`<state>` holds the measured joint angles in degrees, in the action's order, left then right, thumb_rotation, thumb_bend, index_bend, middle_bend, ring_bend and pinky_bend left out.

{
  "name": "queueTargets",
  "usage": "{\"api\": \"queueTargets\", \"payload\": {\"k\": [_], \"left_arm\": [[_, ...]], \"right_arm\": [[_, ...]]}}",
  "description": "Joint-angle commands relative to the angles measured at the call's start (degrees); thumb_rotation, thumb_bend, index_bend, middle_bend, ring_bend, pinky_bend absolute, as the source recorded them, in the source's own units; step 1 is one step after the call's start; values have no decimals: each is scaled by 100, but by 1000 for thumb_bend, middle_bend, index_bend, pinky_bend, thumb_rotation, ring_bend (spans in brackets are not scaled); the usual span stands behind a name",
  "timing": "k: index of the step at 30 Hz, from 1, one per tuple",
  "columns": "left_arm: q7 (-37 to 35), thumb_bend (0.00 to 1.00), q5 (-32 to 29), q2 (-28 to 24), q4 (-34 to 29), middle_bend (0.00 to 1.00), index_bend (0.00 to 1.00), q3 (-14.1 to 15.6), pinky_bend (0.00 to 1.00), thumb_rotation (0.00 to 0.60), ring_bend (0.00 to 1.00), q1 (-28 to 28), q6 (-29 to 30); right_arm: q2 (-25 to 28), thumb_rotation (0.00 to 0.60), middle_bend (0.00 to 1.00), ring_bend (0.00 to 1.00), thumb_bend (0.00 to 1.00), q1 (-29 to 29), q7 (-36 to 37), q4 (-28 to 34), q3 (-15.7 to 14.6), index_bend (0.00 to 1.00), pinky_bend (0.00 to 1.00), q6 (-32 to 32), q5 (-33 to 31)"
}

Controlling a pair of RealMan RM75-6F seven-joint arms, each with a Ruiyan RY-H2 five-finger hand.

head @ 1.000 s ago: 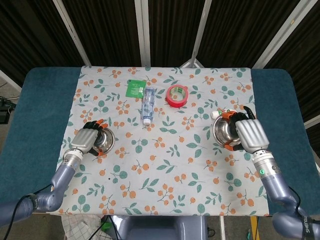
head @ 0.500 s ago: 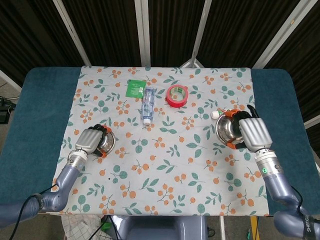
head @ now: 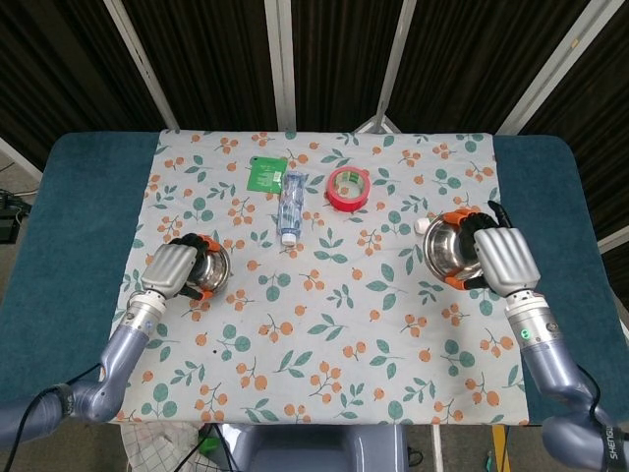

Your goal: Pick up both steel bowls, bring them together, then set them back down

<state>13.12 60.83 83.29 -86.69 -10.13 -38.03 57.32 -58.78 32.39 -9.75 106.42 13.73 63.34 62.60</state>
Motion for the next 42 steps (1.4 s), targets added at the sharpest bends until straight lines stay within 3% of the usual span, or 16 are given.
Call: {"api": "queueTargets", "payload": {"k": [1,6,12,15,22,33,42], "left_arm": [[-1211,0,737,-537,-571,226,334,-238,265,600,155,312,385],[-3129,0,1865,-360,-250,198,334,-293,265,600,130,673,1364],[-5159,0,2378,333,570,171,335,-398,265,600,104,601,1814],[-5656,0,2521,649,987,172,334,-420,265,600,104,495,1922],[-6377,0,2751,1438,1764,174,334,-560,265,600,105,198,2288],[-6596,0,3087,2156,2345,190,334,-479,265,600,104,11,2939],[-6395,0,3257,2573,2799,190,335,-260,265,600,104,-106,3078]], "right_arm": [[103,600,333,382,0,-66,1053,126,219,399,0,-187,171],[71,600,333,381,0,-57,3232,-63,482,418,0,-692,725],[-295,600,333,382,0,199,5546,-467,737,422,0,-1137,1285],[-468,600,333,382,0,315,6126,-714,786,423,0,-1194,1471],[-843,600,334,382,0,545,6594,-927,808,426,0,-1139,1668],[-1403,600,333,382,0,742,6037,-1013,660,429,0,-1066,1396],[-1510,600,334,382,0,840,5421,-540,538,429,0,-1142,1243]]}}
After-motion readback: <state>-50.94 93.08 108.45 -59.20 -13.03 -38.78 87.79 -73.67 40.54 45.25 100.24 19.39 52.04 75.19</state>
